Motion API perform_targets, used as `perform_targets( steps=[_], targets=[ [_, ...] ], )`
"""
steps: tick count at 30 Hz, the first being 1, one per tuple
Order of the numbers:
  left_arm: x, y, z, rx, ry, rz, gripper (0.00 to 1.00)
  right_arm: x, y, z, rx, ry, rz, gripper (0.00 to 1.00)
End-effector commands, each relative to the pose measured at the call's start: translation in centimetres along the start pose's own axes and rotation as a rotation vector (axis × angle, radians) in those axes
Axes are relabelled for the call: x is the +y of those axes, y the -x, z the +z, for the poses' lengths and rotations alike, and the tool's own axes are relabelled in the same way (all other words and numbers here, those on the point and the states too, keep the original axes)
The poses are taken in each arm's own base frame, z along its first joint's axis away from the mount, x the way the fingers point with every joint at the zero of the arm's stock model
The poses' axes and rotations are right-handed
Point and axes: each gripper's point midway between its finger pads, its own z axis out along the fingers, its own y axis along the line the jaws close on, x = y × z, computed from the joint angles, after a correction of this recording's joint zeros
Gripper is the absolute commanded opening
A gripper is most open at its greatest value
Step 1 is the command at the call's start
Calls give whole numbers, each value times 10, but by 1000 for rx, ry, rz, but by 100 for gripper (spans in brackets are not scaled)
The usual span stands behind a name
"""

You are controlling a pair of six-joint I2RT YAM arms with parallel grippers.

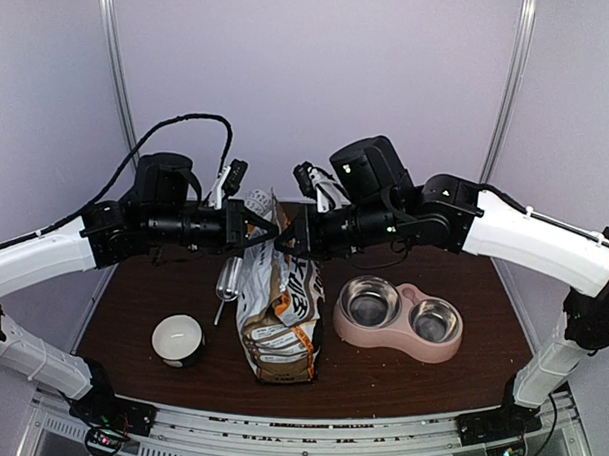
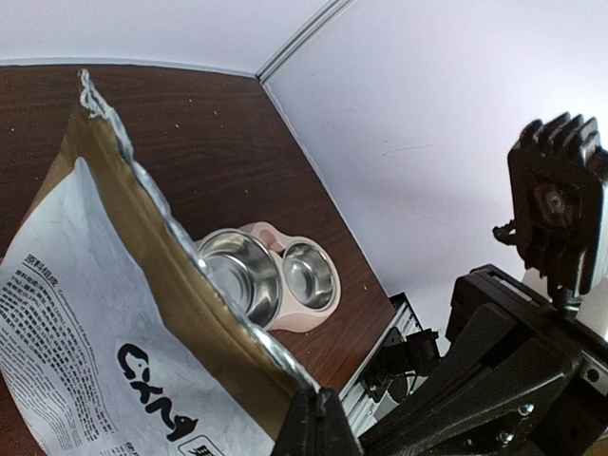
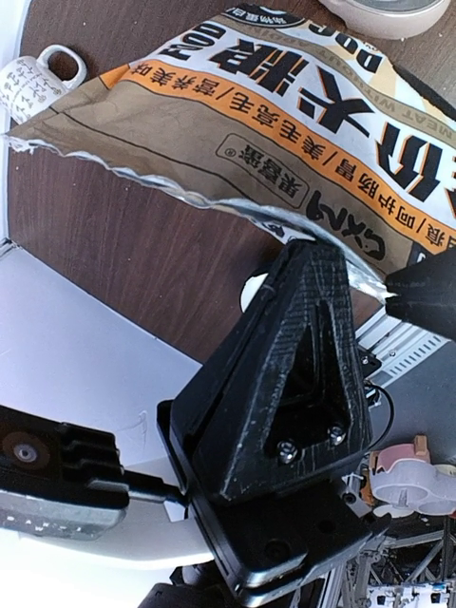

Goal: Serve the pet food
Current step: Open the seal of the pet food bag.

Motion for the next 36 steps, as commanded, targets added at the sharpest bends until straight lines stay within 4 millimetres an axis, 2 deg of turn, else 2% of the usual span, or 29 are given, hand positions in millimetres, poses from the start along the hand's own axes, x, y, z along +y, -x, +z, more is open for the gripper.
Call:
perform_targets(
  steps=[1,7,14,17,24,28,33,36],
  targets=[
    [2,-1,-4,-18,5,13,0,-18,-1,-3,1,-122,-26,0],
    [4,0,-6,-20,25,18,0,-34,-6,0,20,-211,-23,0],
    [5,0,-6,-22,29,19,0,-38,-7,3,25,-230,-27,0],
    [-3,1,-6,-19,-11,38,0,-33,-8,5,23,-198,-23,0],
    [-12,5,-22,-62,-38,58,33,18,7,-2,-44,78,-9,0],
    [-14,2,-31,-58,-44,62,52,27,11,-2,-51,118,-9,0],
    [-19,-9,-32,11,-60,66,61,27,10,2,-43,123,-4,0],
    [-14,-15,-34,48,-32,69,62,25,11,2,-48,110,-3,0]
  ],
)
